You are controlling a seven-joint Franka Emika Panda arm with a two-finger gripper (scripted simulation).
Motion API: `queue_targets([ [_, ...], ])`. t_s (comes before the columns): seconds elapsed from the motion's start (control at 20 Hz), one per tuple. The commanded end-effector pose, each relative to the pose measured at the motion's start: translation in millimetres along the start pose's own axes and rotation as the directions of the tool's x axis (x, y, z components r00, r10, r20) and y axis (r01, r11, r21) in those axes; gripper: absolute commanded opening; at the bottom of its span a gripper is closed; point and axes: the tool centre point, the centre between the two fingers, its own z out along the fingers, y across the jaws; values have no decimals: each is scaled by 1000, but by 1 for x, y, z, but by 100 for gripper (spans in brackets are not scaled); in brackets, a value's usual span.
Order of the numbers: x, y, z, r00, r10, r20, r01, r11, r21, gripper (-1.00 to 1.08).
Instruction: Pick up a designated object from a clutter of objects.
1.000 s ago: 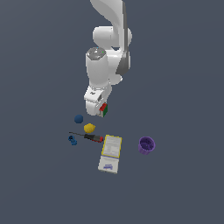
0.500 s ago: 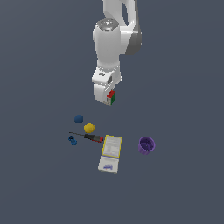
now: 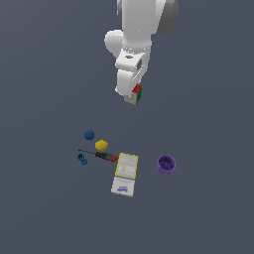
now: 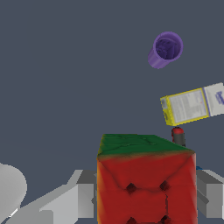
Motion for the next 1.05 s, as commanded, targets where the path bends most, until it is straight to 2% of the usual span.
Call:
queue_targets([
  [0.0,9,-8,-22,1000,0,0,0,1000,2,-100],
  [0.5,37,-28,-86,1000,0,-1,0,1000,9,-100],
  [1.0,48,-32,-107,1000,1,-1,-1,1000,12,-100],
])
